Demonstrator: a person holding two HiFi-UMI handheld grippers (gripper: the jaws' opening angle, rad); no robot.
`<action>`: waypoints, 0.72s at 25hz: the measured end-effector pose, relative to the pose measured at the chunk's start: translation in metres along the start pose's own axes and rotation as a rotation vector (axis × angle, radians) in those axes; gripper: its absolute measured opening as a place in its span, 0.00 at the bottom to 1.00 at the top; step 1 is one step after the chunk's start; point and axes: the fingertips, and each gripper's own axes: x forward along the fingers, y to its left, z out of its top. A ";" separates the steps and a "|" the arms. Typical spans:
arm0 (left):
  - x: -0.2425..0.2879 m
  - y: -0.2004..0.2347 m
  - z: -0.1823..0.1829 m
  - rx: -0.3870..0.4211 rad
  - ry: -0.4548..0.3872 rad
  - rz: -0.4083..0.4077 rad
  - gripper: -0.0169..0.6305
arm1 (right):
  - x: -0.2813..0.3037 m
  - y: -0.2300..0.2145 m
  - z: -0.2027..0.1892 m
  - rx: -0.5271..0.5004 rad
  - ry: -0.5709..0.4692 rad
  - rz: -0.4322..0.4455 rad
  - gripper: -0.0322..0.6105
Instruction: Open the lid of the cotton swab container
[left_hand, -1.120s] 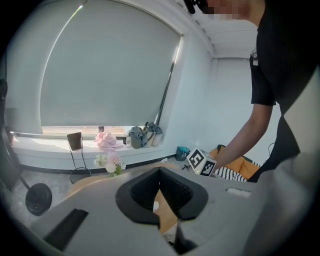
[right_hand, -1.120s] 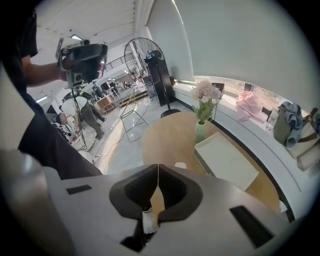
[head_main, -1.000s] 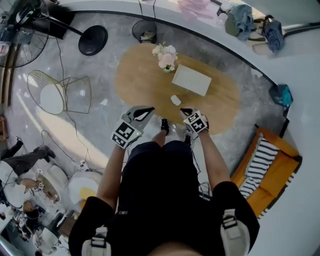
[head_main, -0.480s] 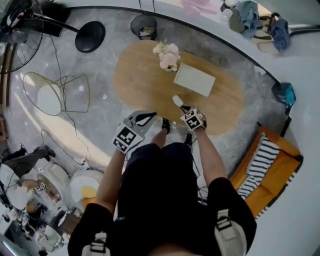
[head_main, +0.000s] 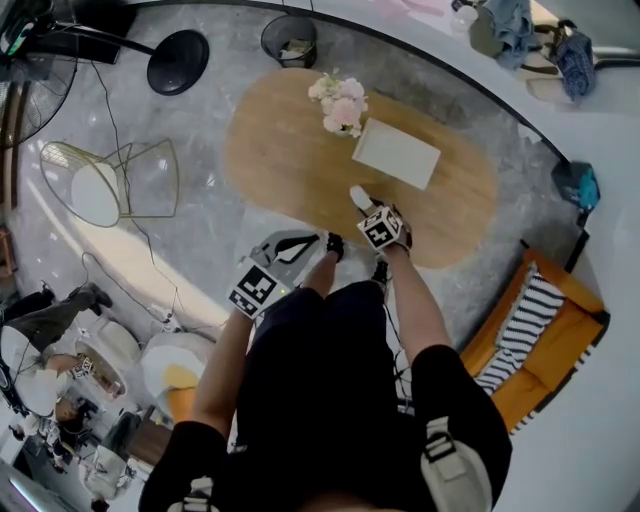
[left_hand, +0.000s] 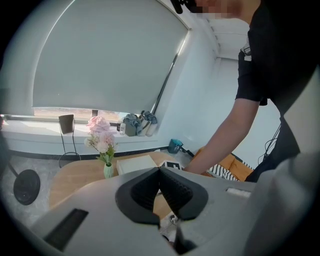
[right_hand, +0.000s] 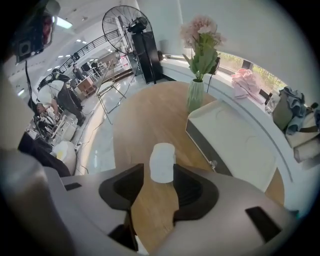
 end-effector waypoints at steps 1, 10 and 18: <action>0.001 0.000 -0.002 0.000 0.002 -0.001 0.03 | 0.004 0.001 -0.003 0.003 0.012 0.003 0.34; 0.011 0.004 -0.012 0.003 0.015 -0.003 0.03 | 0.028 -0.006 -0.011 -0.018 0.046 -0.035 0.41; 0.018 0.009 -0.021 0.016 0.048 -0.008 0.03 | 0.053 -0.007 -0.010 -0.022 0.063 -0.015 0.39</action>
